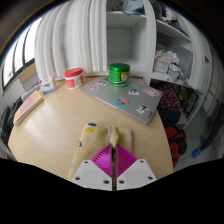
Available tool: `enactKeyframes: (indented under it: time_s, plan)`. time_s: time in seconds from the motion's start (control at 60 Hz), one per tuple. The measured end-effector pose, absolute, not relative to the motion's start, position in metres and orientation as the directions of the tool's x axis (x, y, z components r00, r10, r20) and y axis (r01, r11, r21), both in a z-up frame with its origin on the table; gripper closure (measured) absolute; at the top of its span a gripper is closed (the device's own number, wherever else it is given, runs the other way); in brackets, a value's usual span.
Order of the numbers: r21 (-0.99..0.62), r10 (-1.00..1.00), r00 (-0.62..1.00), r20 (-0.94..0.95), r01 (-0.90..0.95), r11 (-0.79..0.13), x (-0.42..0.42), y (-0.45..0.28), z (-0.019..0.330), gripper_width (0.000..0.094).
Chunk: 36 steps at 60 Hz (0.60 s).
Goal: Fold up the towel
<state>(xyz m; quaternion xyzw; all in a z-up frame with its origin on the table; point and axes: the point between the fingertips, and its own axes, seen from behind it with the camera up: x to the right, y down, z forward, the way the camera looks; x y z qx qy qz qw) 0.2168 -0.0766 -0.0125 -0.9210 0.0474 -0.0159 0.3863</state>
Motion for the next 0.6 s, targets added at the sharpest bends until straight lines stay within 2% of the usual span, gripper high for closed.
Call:
enactKeyframes:
  time_s: [0.067, 0.1, 0.133, 0.183, 0.217, 0.4, 0.6]
  plan:
    - [-0.700, -0.082, 0.997, -0.017, -0.070, -0.711, 0.218, -0.081, -0.010, 0.0889]
    - [-0.688, -0.080, 0.996, -0.023, -0.074, -0.722, 0.219, -0.083, -0.009, 0.0805]
    - [-0.677, -0.086, 0.996, -0.026, -0.081, -0.732, 0.225, -0.089, -0.005, 0.0640]
    - [-0.679, -0.075, 0.997, -0.030, -0.076, -0.730, 0.229, -0.096, 0.008, 0.0277]
    - [-0.695, -0.063, 0.997, -0.035, -0.070, -0.715, 0.231, -0.100, 0.020, 0.0099]
    - [-0.720, -0.099, 0.986, -0.132, -0.164, -0.674, 0.256, -0.153, 0.071, 0.0104]
    - [-0.700, -0.233, 0.941, -0.245, -0.338, -0.630, 0.288, -0.223, 0.099, 0.0107]
